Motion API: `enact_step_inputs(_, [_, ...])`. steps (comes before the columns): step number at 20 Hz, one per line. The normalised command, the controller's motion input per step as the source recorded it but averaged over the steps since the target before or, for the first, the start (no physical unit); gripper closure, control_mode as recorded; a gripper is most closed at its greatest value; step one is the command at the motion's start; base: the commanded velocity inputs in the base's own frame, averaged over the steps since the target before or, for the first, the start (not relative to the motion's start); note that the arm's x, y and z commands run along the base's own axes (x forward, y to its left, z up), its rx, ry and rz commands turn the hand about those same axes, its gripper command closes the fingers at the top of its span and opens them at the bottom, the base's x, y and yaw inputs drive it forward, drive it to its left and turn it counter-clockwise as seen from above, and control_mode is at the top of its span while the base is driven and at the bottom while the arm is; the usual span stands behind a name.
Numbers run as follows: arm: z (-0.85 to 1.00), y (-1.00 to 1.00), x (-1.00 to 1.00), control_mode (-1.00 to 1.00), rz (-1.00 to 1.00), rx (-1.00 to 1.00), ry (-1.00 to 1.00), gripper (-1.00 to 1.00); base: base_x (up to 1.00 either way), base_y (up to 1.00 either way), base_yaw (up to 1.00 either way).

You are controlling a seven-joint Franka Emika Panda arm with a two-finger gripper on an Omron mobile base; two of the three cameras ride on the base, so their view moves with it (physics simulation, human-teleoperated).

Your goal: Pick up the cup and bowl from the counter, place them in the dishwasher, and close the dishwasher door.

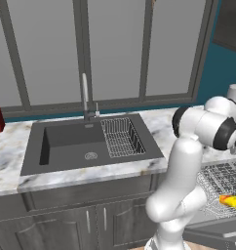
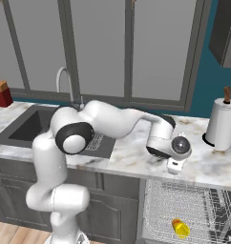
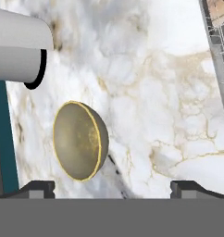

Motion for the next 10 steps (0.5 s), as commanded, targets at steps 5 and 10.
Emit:
enact_step_inputs(5, [-0.36, 0.0, 0.3, -1.0, 0.0, 0.0, 0.0, -1.0, 0.0, 0.0, 0.0])
enact_step_inputs(10, [-0.18, -0.03, 0.32, -1.0, 0.0, 0.0, 0.0, -1.0, 0.0, 0.0, 0.0])
